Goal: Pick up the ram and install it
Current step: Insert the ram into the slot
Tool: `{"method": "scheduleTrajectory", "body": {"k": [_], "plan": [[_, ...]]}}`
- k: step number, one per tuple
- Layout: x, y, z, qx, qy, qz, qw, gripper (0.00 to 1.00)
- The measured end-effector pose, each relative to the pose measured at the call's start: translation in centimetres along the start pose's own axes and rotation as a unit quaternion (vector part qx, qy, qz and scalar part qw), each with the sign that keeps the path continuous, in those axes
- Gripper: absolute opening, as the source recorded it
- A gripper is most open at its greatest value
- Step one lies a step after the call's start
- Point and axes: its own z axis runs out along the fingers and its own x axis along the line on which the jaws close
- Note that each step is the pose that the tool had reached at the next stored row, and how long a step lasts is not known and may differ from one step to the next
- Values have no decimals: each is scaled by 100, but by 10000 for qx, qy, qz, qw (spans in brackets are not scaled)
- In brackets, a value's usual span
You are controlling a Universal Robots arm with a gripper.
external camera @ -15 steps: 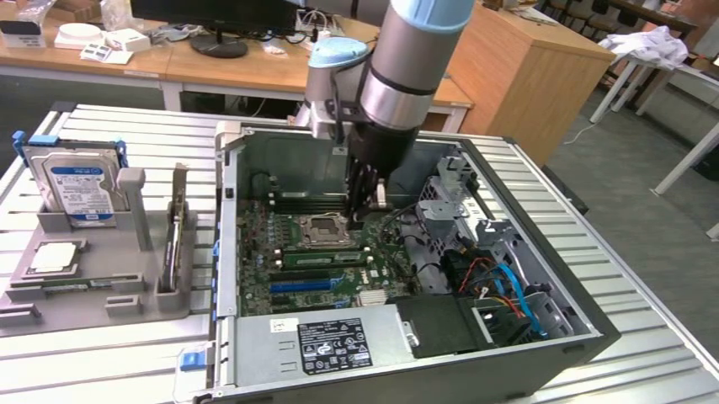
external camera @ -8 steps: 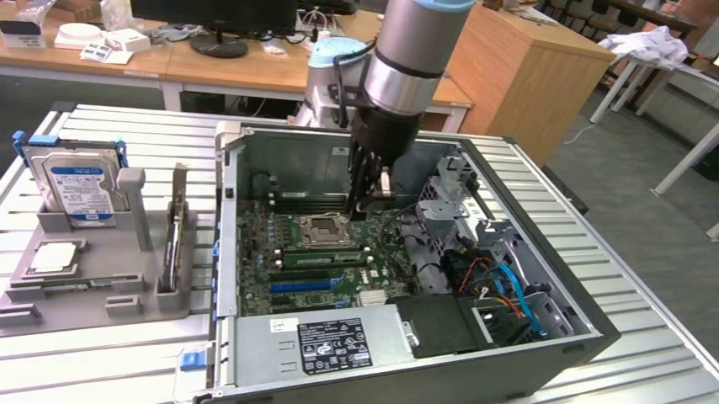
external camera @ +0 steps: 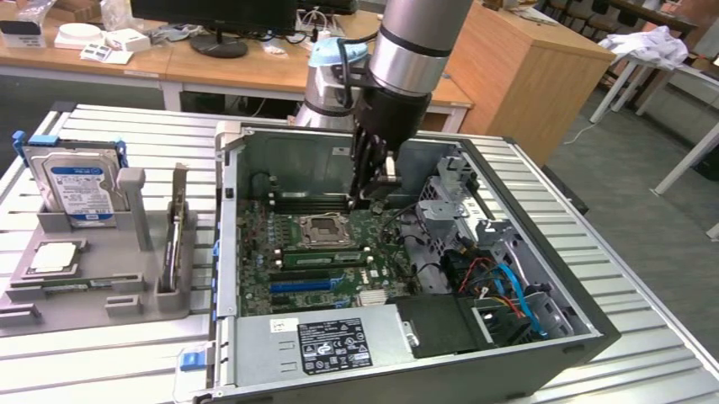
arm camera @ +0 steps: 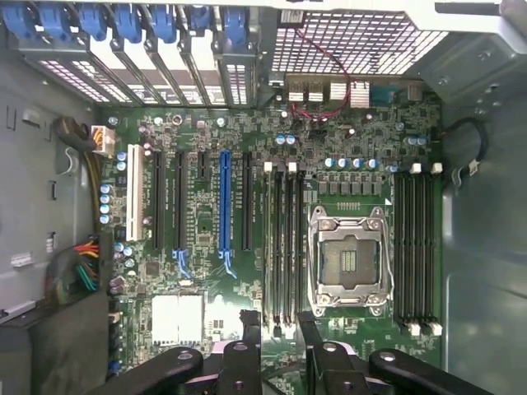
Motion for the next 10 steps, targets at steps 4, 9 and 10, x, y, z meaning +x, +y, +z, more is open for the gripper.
{"method": "scheduleTrajectory", "body": {"k": [4,9,10], "plan": [[-1,1,-29,1,-1,0,10000,31],[-2,3,-79,2,-2,-1,10000,31],[-2,3,-79,2,-2,-1,10000,31]]}}
